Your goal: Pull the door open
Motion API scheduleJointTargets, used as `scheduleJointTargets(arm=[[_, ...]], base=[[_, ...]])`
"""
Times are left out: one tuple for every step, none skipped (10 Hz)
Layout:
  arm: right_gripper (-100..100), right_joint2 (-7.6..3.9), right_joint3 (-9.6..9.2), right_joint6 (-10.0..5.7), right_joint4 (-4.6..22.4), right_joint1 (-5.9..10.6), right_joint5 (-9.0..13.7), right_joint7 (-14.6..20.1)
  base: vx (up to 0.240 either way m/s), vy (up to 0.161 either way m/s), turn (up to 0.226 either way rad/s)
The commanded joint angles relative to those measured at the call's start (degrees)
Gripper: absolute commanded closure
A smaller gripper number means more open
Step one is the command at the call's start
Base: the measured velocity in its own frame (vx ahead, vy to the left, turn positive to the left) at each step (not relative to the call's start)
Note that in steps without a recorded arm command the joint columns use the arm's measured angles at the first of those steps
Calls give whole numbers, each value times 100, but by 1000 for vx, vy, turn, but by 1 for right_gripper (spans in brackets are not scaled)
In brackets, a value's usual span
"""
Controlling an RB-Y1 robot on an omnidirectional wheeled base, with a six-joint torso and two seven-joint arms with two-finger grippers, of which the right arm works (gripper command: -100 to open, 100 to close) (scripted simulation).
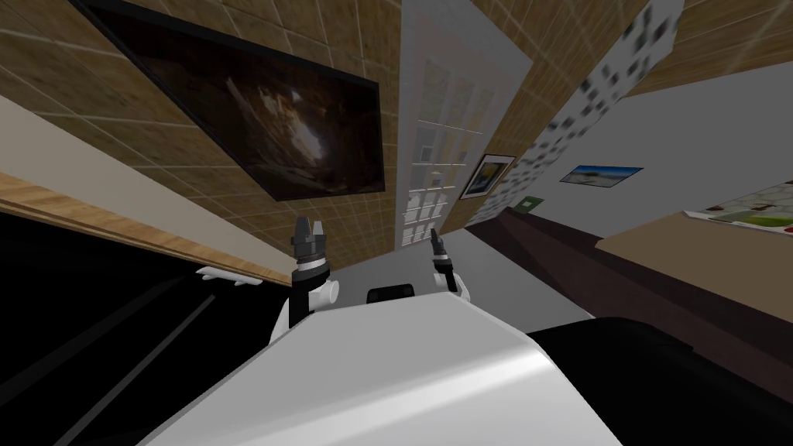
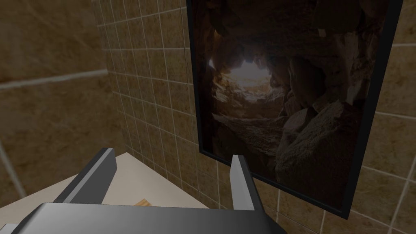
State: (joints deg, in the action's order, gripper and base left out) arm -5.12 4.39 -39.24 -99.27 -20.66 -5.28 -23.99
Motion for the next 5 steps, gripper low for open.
scheduleJointTargets(arm=[[-100,-42,9,-88,286,107,-87,-192],[-100,-68,15,-139,454,168,-139,-303],[-100,-94,21,-190,621,229,-192,-414],[-100,-120,27,-241,801,290,-244,-524],[-100,-145,33,-293,953,352,-298,-637]], base=[[94,7,3],[104,4,-1],[106,-2,3],[95,-10,2],[86,0,2]])
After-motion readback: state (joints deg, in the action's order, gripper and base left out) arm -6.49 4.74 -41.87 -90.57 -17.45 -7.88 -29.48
